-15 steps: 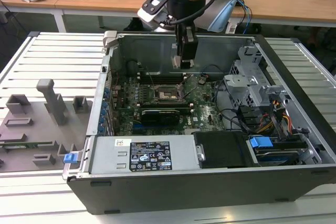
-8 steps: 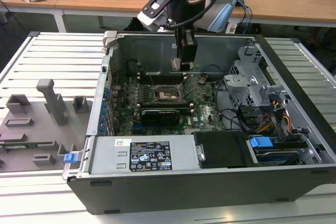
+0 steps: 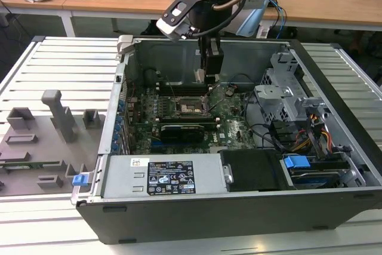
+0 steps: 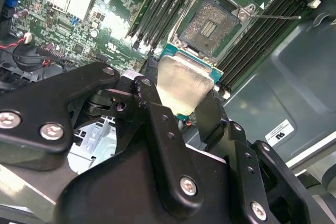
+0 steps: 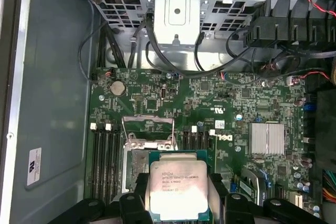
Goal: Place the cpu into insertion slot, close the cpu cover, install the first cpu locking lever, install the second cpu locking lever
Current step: 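Place the cpu into insertion slot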
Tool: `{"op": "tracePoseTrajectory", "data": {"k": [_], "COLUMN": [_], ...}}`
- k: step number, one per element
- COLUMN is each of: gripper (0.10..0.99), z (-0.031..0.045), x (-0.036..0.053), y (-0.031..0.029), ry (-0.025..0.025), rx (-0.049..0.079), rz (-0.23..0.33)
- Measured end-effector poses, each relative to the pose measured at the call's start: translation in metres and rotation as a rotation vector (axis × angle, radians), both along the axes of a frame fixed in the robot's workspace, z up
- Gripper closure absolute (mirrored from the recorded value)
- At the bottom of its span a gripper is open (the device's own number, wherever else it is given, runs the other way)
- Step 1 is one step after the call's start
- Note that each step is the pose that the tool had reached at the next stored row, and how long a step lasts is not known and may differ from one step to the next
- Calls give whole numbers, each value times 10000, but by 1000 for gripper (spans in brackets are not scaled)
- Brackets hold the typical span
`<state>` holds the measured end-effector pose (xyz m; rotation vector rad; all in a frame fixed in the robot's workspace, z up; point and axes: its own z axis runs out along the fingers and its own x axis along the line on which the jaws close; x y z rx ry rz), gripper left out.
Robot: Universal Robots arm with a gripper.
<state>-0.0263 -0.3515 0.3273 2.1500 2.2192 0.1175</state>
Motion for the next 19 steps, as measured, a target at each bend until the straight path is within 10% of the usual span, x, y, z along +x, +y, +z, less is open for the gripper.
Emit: {"op": "tracePoseTrajectory", "data": {"k": [19], "gripper": [557], "z": [-171], "x": [-33], "y": [44], "ry": [0], "rx": [0], "rz": [1]}}
